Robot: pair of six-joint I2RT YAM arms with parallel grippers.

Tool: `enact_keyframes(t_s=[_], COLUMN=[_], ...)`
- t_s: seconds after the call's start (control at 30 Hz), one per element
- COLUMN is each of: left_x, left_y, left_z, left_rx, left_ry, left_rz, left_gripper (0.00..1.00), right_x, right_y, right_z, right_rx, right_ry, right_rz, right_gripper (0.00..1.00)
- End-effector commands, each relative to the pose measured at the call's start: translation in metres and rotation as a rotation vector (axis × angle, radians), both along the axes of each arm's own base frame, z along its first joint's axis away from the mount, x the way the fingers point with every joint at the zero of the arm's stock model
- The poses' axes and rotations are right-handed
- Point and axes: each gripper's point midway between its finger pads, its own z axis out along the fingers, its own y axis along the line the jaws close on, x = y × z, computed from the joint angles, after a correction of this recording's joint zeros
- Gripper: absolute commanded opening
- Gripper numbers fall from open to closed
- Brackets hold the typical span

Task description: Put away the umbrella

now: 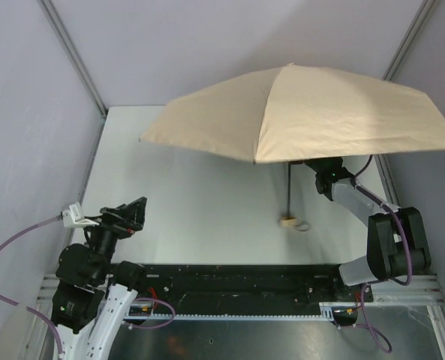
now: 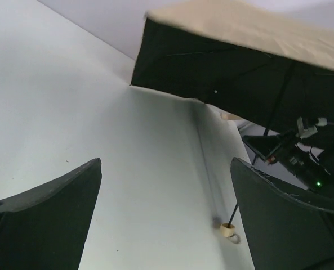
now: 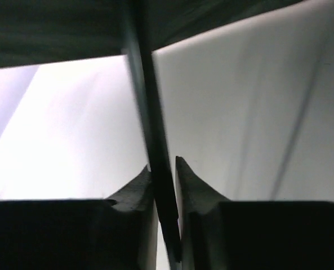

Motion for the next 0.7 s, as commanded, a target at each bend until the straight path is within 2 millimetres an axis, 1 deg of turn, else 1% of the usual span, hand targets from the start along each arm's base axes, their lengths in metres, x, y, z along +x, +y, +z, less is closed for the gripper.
enact_keyframes(t_s=[0.0,0.03,0.07,0.13,0.2,0.27,0.37,0.43,0.5,0.57,0.6,0.67], left_x=[-0.024,-0.025,-0.026,-0.025,-0.023,-0.021,-0.015,-0.015,-0.02,-0.025,-0.03,-0.037], left_y=[-0.004,-0.002,0.0,0.0,-0.006,-0.018,-0.053,-0.083,-0.115,-0.142,-0.153,-0.172], left_z=[0.028,0.029,0.031,0.035,0.039,0.044,0.052,0.056,0.06,0.06,0.066,0.064], left_rx=[0.063,0.054,0.037,0.014,0.01,0.023,0.053,0.058,0.044,-0.014,-0.045,-0.08], left_ry=[-0.131,-0.136,-0.14,-0.149,-0.144,-0.142,-0.123,-0.126,-0.148,-0.157,-0.195,-0.209], left_rz=[-0.072,-0.062,-0.053,-0.054,-0.081,-0.144,-0.322,-0.491,-0.692,-0.878,-0.962,-1.084], left_gripper=[0.99,0.99,0.99,0.99,1.0,0.99,1.0,0.99,0.97,0.95,0.94,0.94], right_x=[-0.016,-0.024,-0.031,-0.046,-0.062,-0.077,-0.098,-0.113,-0.127,-0.14,-0.147,-0.161], right_y=[0.034,0.039,0.043,0.054,0.068,0.081,0.097,0.108,0.119,0.13,0.136,0.146], right_z=[0.053,0.065,0.076,0.102,0.128,0.151,0.18,0.194,0.202,0.208,0.209,0.212], right_rx=[0.145,0.192,0.243,0.343,0.435,0.516,0.632,0.672,0.697,0.707,0.706,0.697], right_ry=[-0.009,-0.001,0.012,0.013,-0.004,-0.024,-0.031,-0.042,-0.044,-0.049,-0.054,-0.076], right_rz=[0.027,0.022,0.011,0.013,0.044,0.087,0.176,0.242,0.305,0.378,0.413,0.48], right_gripper=[0.09,0.05,0.02,0.01,0.0,0.0,0.0,0.0,0.0,0.0,0.0,0.0])
